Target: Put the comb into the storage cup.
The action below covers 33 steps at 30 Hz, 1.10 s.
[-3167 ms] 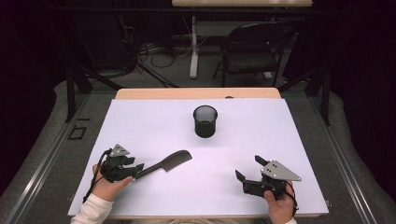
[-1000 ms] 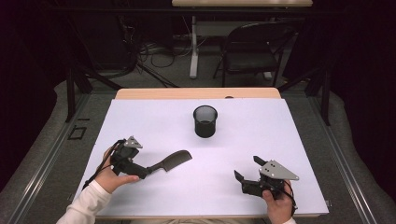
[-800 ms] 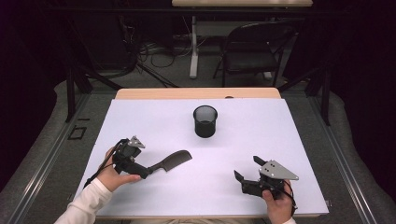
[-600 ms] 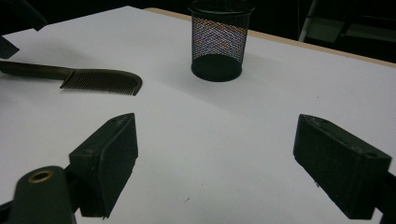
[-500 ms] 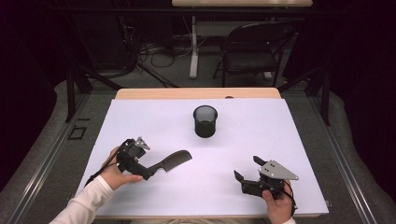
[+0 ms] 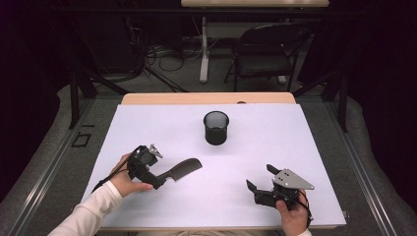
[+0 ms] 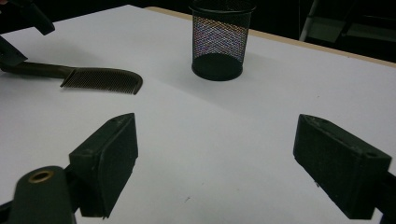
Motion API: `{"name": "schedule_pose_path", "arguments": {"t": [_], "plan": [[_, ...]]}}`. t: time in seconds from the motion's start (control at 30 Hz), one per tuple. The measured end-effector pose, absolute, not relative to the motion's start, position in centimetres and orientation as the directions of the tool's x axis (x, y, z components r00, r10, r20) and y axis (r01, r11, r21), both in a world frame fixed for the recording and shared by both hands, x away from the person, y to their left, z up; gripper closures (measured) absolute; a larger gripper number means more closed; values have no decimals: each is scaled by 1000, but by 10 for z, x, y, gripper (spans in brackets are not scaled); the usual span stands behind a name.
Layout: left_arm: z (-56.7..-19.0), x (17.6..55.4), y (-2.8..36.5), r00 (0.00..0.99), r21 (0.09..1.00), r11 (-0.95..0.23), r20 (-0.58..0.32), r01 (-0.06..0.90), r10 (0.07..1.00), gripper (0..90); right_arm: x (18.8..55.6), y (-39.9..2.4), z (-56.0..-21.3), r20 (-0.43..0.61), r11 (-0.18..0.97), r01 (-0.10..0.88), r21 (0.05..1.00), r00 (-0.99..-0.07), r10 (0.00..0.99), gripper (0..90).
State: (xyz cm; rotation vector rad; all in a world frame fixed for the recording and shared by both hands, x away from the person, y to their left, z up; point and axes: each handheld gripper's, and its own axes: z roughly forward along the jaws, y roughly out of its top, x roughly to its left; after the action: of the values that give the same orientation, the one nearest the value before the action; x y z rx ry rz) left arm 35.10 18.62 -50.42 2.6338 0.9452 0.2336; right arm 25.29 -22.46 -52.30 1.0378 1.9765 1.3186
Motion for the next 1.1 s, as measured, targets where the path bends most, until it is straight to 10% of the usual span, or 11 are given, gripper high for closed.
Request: {"name": "schedule_pose_path", "arguments": {"t": [1.1], "plan": [[-509,355,169,828,255,-819,101,514,552,493,253,-224,-524,-20,228,303,925,-561,827,138]]}}
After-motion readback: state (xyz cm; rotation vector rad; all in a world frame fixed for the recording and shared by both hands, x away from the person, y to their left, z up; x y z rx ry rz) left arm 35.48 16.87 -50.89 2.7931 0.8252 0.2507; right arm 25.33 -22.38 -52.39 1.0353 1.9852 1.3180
